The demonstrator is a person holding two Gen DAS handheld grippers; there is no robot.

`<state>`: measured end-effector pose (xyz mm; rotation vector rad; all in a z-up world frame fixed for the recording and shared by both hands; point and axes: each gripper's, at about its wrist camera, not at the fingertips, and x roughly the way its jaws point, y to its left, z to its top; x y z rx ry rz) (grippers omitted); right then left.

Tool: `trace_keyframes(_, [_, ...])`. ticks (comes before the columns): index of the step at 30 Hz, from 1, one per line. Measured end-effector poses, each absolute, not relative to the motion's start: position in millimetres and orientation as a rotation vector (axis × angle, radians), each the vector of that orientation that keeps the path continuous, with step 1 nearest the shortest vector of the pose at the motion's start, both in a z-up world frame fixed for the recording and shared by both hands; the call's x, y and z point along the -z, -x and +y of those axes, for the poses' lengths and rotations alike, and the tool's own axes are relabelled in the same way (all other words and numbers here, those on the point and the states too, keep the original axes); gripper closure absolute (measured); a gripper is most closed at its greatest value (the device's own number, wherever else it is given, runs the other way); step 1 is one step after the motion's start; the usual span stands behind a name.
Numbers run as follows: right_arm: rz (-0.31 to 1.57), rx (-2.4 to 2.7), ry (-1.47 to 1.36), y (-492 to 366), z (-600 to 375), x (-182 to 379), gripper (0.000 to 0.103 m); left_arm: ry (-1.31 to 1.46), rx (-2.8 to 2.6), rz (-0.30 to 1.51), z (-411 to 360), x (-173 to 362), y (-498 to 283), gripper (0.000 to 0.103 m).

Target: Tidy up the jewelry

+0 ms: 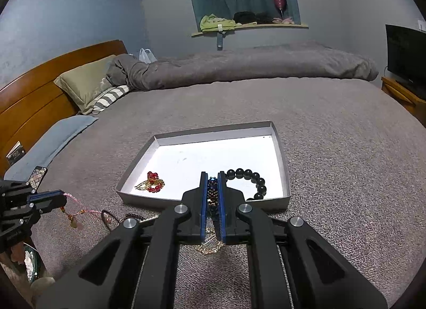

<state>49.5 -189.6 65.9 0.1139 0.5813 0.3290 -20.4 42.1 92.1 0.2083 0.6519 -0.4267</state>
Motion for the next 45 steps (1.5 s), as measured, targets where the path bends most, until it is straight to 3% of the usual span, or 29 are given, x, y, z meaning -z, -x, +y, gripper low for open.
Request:
trace_keyframes(13, [0.598,-0.336,-0.115,-50,-189,-61,0.096,-0.230,0.482,0.840,36,-27,19,0.097])
trace_keyframes(14, [0.600,-0.337,-0.114,-51,-188,-60,0.096,-0.237,0.484,0.848,35,-24,20,0.083])
trace_keyframes(15, [0.602,-0.337,-0.113,-51,-188,-60,0.096,-0.244,0.484,0.851,35,-21,23,0.059])
trace_keyframes(17, [0.603,-0.337,-0.113,-51,-187,-59,0.096,-0.252,0.491,0.838,34,-19,27,0.041])
trace_keyframes(23, [0.607,-0.338,-0.113,-50,-187,-59,0.096,-0.224,0.517,0.843,31,-23,23,0.040])
trace_keyframes(28, [0.615,-0.342,-0.105,-50,-186,-56,0.096,-0.086,0.469,0.863,47,-29,-4,0.041])
trace_keyframes(33, [0.622,-0.344,-0.104,-51,-185,-54,0.096,-0.118,0.408,0.894,43,-16,-24,0.062])
trace_keyframes(35, [0.625,-0.344,-0.101,-52,-185,-53,0.096,-0.126,0.398,0.910,42,-9,-30,0.064])
trace_keyframes(42, [0.626,-0.347,-0.101,-52,-184,-53,0.096,-0.150,0.414,0.939,36,3,-36,0.097])
trace_keyframes(45, [0.624,-0.350,-0.100,-51,-184,-54,0.096,-0.152,0.410,0.916,35,-1,-33,0.098])
